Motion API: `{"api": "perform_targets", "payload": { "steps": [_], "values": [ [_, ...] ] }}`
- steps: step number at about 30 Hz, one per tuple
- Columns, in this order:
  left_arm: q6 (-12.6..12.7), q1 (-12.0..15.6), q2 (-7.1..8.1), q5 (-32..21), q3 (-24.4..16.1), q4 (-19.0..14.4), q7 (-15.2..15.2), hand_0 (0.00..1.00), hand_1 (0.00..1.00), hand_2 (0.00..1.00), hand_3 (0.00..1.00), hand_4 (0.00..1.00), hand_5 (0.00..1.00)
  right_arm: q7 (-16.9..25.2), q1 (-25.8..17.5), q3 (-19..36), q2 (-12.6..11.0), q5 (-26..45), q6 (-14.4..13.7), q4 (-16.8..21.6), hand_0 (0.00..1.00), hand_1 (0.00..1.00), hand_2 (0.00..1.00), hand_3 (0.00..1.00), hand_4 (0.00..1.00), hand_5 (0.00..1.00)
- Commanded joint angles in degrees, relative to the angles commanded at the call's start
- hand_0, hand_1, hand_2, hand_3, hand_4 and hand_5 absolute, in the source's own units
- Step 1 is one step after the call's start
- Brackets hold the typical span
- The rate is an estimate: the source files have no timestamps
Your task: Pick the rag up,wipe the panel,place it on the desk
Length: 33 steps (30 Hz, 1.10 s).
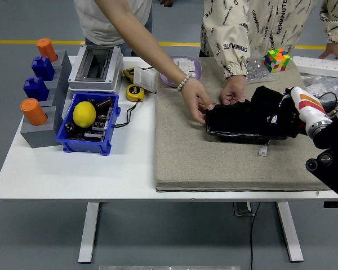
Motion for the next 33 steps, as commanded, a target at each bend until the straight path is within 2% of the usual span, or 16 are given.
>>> {"api": "perform_targets", "payload": {
  "steps": [8,16,25,33],
  "values": [
    [0.00,-0.04,-0.01,0.02,-0.01,-0.01,-0.02,0.606,0.642,0.655,0.560,0.627,0.442,0.13,-1.08,0.85,-0.59,0.14,0.07,-1.18,0.285,0.407,0.440,0.477,0.963,0.155],
    [-0.05,-0.33,-0.11,-0.14,0.29,-0.12,-0.04,0.606,0.642,0.656,0.561,0.628,0.443,0.35,-1.66,1.08,0.17,0.40,-0.03,-1.58,0.285,0.408,0.440,0.478,0.962,0.157],
    [-0.01,-0.08,-0.19,-0.19,0.17,0.09,-0.01,0.606,0.642,0.657,0.561,0.628,0.443,0.72,-2.14,1.23,2.34,0.67,-0.33,-1.95,0.286,0.409,0.441,0.479,0.962,0.158],
    [-0.04,-0.40,-0.17,-0.25,0.52,-0.05,-0.04,0.606,0.642,0.656,0.560,0.628,0.442,0.95,-0.98,0.16,5.38,0.82,-0.61,-2.41,0.285,0.408,0.440,0.478,0.964,0.159]
  ]
}}
